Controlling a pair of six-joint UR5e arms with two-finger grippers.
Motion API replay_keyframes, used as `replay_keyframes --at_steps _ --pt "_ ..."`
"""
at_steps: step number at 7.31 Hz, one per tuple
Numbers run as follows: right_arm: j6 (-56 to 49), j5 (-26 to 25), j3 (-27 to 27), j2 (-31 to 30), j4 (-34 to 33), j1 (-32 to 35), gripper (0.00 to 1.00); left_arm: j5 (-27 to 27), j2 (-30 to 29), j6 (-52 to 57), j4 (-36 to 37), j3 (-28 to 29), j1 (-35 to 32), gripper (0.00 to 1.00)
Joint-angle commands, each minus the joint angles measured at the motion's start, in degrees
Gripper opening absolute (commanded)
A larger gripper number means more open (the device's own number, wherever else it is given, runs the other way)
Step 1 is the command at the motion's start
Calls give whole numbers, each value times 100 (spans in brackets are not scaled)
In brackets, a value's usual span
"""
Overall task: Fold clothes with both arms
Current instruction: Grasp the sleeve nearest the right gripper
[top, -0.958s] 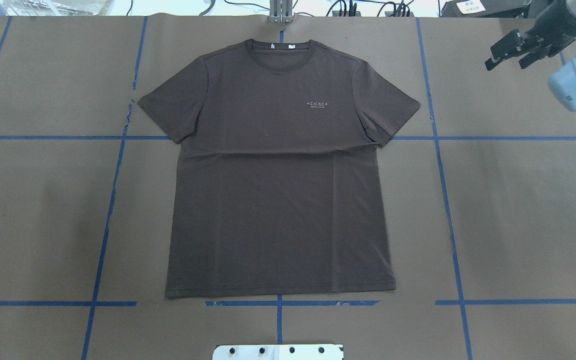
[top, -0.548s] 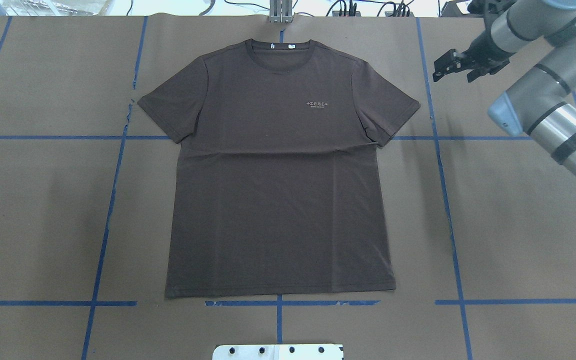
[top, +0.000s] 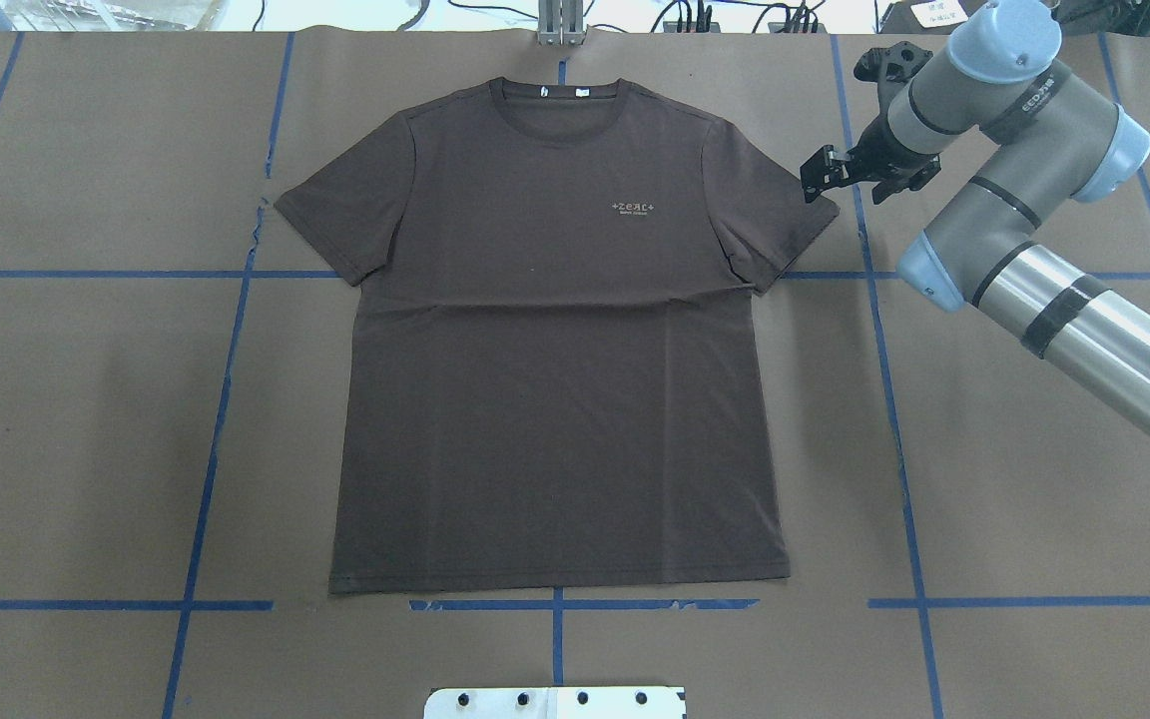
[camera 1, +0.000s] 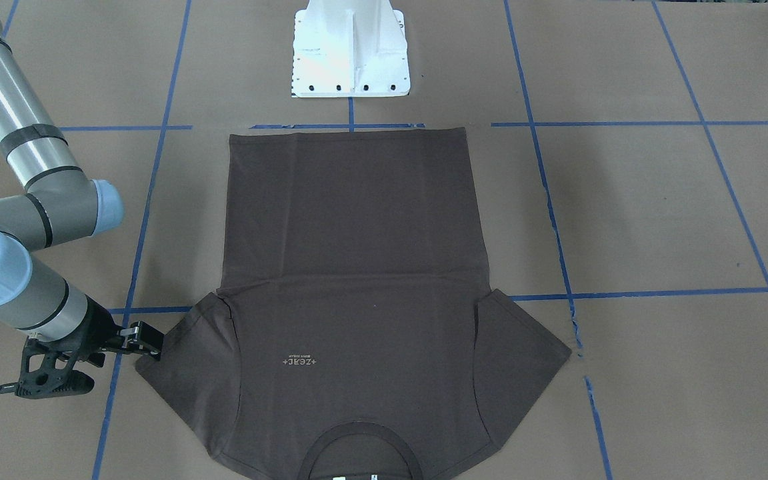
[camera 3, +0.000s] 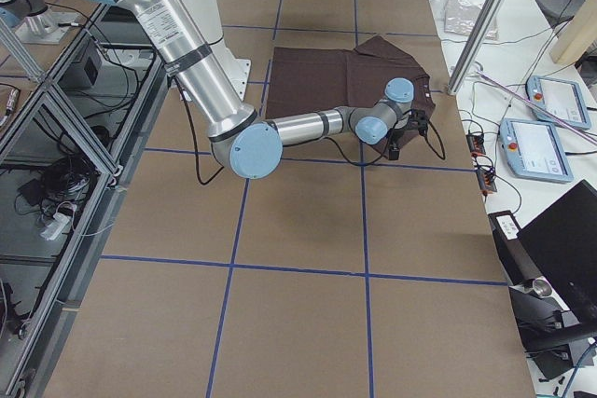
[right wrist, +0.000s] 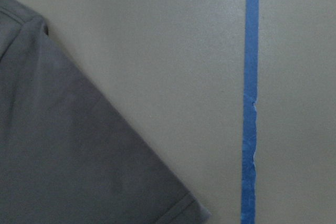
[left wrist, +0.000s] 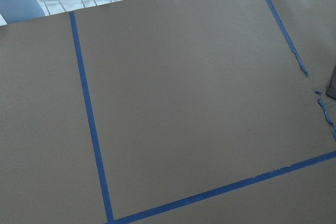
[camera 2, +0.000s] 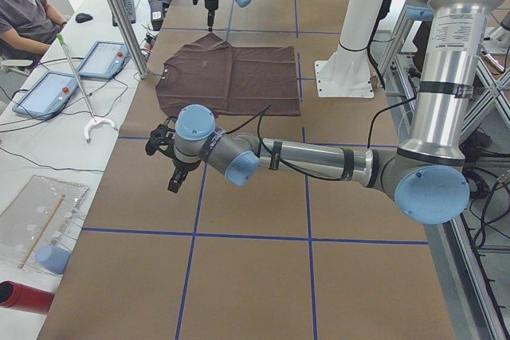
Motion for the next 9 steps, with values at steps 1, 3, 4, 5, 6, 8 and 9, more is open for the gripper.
replay_keyframes --at_steps 1,3,4,5,6,8,9 --pt "3 -111 -246 199 -4 -112 96 -3 0 -5 3 -12 -4 100" --pt "3 -252 -484 341 -4 -139 96 -3 9 4 3 -21 -4 100" --pt "3 -244 -546 332 -4 -139 94 -12 18 4 3 -29 -4 100" --pt "3 -244 -555 341 -4 -147 92 -12 18 4 3 -30 -4 100" --pt "12 -244 -564 332 -4 -156 83 -12 18 4 3 -30 -4 100" --pt "12 -226 -564 332 -4 -174 61 -12 18 4 12 -47 -4 100" --pt "12 -217 -564 324 -4 -174 41 -12 9 -5 21 -47 -4 100"
